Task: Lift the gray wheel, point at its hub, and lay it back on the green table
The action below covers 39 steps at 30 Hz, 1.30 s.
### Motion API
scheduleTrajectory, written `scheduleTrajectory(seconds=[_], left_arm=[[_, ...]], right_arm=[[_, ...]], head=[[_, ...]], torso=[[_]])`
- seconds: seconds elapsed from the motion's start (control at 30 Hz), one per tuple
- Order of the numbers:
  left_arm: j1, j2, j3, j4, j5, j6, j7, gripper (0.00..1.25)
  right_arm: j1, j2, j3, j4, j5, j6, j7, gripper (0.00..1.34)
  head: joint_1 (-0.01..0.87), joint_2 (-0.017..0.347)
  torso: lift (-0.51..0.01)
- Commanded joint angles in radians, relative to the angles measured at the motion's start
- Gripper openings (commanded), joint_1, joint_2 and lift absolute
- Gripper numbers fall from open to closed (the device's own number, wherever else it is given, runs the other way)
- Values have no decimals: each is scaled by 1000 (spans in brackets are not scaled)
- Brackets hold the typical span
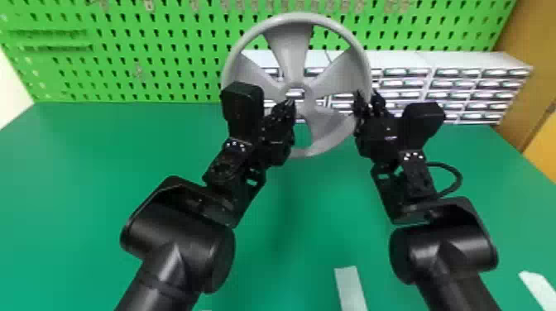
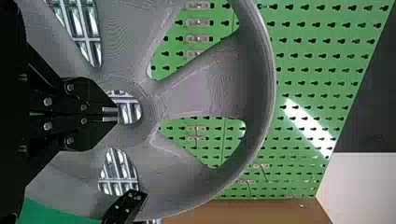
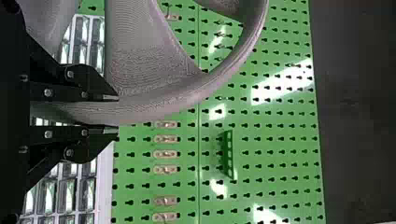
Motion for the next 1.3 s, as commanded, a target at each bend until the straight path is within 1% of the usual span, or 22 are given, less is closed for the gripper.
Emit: scheduleTrajectory(seconds=[0.0,1.27], left_arm=[[0,-1,2,3,-3,-1,2,58],[-5,-12,7,9,-11,-8,28,58]], right_arm=[[0,-2,1,0,-3,0,0,153],[2,-4,15,0,-6,-1,0,153]], head=[[692,48],[692,48]], torso=[[-93],[-93]])
